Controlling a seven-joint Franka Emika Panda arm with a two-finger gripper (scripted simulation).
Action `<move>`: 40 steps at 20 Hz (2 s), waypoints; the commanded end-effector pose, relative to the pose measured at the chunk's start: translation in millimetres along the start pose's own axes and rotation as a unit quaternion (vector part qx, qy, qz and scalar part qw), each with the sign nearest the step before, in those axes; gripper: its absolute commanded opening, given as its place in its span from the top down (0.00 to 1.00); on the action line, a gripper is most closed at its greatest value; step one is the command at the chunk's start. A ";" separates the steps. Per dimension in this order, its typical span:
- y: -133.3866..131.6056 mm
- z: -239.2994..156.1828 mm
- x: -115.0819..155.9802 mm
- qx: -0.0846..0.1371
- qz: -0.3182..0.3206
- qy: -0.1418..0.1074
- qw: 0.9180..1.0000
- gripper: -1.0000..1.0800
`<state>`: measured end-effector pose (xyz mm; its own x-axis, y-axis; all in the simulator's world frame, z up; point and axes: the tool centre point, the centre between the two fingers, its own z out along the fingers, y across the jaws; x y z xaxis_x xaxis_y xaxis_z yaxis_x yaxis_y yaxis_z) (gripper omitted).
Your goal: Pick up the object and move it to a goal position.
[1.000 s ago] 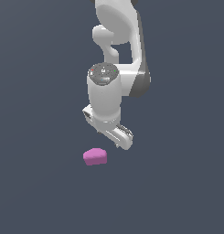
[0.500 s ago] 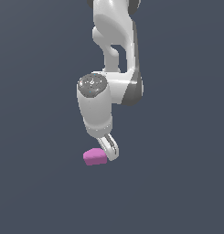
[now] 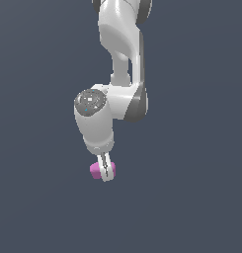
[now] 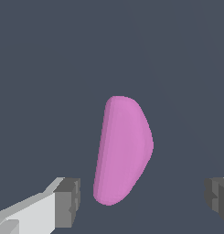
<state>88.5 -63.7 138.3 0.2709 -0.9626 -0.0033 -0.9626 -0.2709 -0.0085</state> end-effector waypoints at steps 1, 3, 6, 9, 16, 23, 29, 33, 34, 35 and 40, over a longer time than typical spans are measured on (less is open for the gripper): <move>-0.4 2.9 4.4 -0.001 0.026 0.001 1.000 0.04; -0.6 4.7 7.2 -0.002 0.042 0.001 0.999 0.04; -0.7 6.7 10.2 -0.003 0.059 0.002 0.998 0.04; -0.8 7.9 12.0 -0.004 0.070 0.002 0.998 0.04; -0.7 12.1 12.1 -0.004 0.071 0.002 0.997 0.04; 0.9 46.9 12.5 -0.004 0.073 0.002 0.997 0.04; 0.6 60.2 12.9 -0.004 0.074 0.002 0.997 0.04; -0.3 58.4 13.0 -0.004 0.074 0.002 0.997 1.00; -0.3 58.4 13.0 -0.004 0.074 0.002 0.997 1.00; -0.3 58.4 13.0 -0.004 0.074 0.002 0.997 1.00; -0.3 58.4 13.0 -0.004 0.074 0.002 0.997 1.00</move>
<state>92.5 -75.7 79.5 0.1266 -0.9919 -0.0001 -0.9919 -0.1266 0.0006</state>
